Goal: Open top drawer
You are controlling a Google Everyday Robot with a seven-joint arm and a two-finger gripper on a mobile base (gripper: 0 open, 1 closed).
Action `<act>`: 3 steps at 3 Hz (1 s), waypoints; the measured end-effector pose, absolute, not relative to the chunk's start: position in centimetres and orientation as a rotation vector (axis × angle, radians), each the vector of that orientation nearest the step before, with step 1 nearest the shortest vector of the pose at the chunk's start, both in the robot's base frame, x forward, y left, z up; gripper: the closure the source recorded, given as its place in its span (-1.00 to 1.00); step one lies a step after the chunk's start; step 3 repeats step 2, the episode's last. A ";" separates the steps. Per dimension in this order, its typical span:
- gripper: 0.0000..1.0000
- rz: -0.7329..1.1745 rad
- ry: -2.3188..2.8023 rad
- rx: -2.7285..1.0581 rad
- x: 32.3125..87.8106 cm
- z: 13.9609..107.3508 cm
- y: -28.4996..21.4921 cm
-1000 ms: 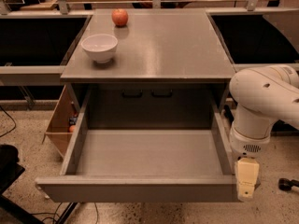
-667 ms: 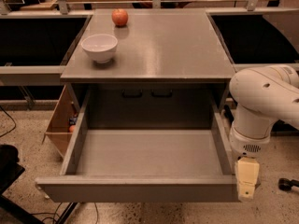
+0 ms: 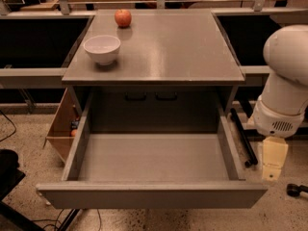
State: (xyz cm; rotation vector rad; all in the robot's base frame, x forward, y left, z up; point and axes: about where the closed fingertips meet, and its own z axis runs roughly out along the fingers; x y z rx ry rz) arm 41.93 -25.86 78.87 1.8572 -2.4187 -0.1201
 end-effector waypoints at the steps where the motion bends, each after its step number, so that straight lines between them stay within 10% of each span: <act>1: -1.00 -0.068 -2.507 1.912 41.9 84.1 -26.5; 3: -1.00 -0.068 -2.507 1.912 41.9 84.1 -26.5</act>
Offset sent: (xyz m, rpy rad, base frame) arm -0.0021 -0.0065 0.0444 0.0288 -0.0830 -0.0086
